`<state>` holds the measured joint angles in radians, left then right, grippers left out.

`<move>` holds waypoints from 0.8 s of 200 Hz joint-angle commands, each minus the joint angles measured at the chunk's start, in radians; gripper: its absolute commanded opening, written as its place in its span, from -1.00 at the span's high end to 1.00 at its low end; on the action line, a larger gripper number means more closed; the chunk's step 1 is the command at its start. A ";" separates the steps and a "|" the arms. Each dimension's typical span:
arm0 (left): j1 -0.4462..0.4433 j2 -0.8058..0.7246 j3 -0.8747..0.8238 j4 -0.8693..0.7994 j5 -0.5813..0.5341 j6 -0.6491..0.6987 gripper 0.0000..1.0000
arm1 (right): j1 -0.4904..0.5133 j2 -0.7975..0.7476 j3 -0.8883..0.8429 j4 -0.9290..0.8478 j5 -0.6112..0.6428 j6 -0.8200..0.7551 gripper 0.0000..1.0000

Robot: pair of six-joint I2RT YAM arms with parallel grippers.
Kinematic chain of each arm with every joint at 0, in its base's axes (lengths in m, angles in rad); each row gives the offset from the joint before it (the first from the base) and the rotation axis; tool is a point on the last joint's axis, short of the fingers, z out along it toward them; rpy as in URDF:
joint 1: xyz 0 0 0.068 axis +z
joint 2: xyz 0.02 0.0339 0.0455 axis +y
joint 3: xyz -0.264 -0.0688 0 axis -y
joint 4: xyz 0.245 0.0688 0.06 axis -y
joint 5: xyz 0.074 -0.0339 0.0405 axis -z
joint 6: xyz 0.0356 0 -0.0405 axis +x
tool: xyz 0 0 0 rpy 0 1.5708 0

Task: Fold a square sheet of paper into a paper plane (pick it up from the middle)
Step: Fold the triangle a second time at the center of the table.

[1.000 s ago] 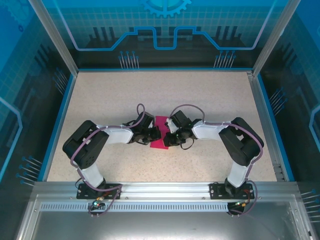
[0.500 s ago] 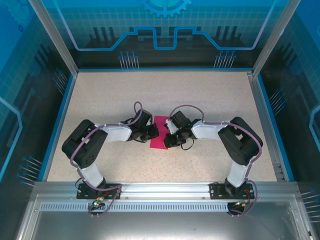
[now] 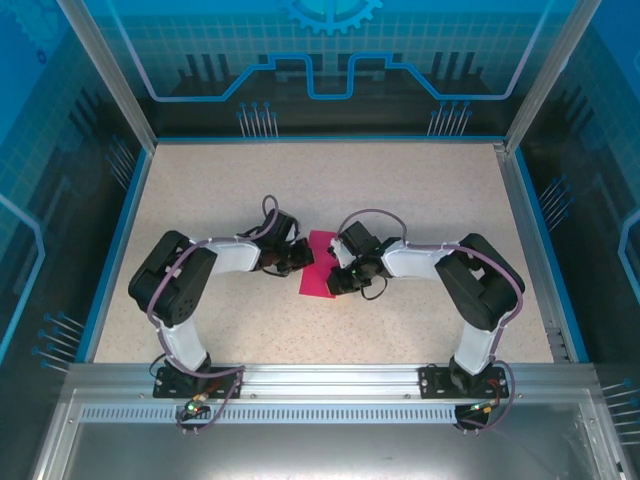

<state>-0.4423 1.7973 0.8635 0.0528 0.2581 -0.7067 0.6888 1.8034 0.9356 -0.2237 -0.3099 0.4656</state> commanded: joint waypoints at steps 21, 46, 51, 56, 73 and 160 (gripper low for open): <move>0.089 -0.023 0.031 -0.029 -0.060 0.071 1.00 | 0.020 0.060 -0.040 -0.124 0.093 -0.010 0.80; 0.094 -0.080 0.031 -0.021 -0.012 0.083 1.00 | 0.020 0.058 -0.040 -0.124 0.089 -0.008 0.80; 0.092 -0.092 0.025 -0.012 0.005 0.076 1.00 | 0.019 0.057 -0.040 -0.123 0.088 -0.008 0.80; 0.089 -0.102 0.017 -0.003 0.024 0.068 1.00 | 0.019 0.056 -0.038 -0.123 0.088 -0.008 0.80; 0.057 -0.136 -0.011 0.016 0.053 0.040 1.00 | 0.020 0.051 -0.038 -0.122 0.085 -0.006 0.81; -0.032 -0.048 -0.081 0.109 0.069 -0.080 1.00 | 0.015 0.029 -0.045 -0.095 0.065 0.012 0.81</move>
<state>-0.4778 1.7058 0.7975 0.1242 0.3050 -0.7403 0.6895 1.8027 0.9352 -0.2199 -0.3107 0.4702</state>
